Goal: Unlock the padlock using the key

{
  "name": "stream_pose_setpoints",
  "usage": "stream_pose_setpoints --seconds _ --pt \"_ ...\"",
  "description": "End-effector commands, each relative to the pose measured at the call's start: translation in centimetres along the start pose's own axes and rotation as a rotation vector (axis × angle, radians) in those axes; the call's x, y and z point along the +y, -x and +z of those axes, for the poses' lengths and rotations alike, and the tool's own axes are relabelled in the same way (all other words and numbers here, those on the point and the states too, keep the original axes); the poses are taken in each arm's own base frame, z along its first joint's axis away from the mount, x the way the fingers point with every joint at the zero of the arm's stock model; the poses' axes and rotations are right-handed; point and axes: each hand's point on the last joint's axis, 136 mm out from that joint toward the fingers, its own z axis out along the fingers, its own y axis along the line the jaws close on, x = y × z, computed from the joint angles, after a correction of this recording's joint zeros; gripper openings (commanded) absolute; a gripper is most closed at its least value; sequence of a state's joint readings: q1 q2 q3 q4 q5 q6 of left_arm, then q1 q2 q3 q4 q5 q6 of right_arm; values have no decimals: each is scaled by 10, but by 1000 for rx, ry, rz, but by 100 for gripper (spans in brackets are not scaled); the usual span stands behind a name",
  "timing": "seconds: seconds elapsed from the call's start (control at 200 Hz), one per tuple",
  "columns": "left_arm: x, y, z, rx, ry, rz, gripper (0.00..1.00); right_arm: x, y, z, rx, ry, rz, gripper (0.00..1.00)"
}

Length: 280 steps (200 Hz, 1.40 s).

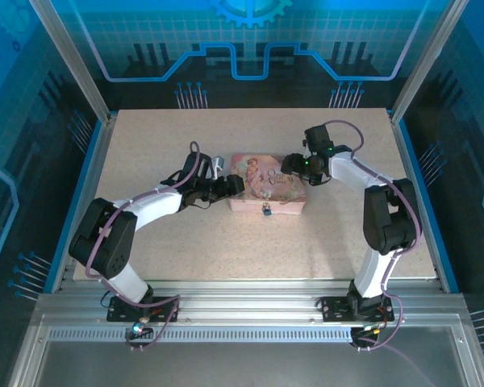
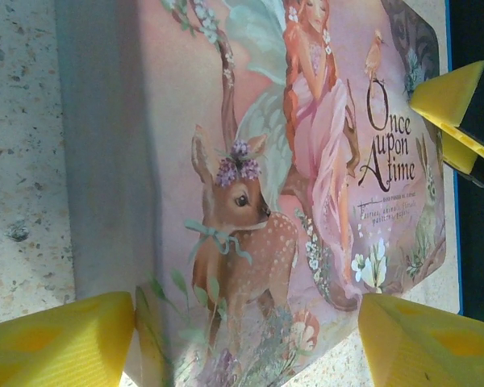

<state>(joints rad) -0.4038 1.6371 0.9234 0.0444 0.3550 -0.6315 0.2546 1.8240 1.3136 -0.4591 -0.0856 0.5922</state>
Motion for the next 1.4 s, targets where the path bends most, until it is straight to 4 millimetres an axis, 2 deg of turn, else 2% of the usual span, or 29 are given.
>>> stream_pose_setpoints --seconds 0.0,0.285,0.4,0.545,0.665,0.836,0.996,1.216,1.396 --pt "-29 5 -8 -30 -94 36 76 24 3 -5 22 86 -38 77" --pt "-16 6 -25 -67 -3 43 83 15 4 -14 7 38 -45 83" --pt "-11 13 -42 -106 55 54 84 9 9 -28 -22 19 -47 84" --pt "3 22 -68 -133 191 49 83 6 8 -55 -65 -5 -67 83" --pt "17 31 -88 -149 317 34 81 17 -4 -78 -84 29 -115 82" --pt "32 53 -105 -167 437 -6 76 46 -37 -109 -94 83 -242 80" --pt "45 80 -99 -131 549 -27 72 70 -71 -132 -102 115 -362 79" --pt "61 112 -66 -65 663 -19 64 92 -105 -155 -115 180 -446 78" --pt "77 133 -40 -41 733 -38 60 98 -124 -162 -106 183 -493 78"
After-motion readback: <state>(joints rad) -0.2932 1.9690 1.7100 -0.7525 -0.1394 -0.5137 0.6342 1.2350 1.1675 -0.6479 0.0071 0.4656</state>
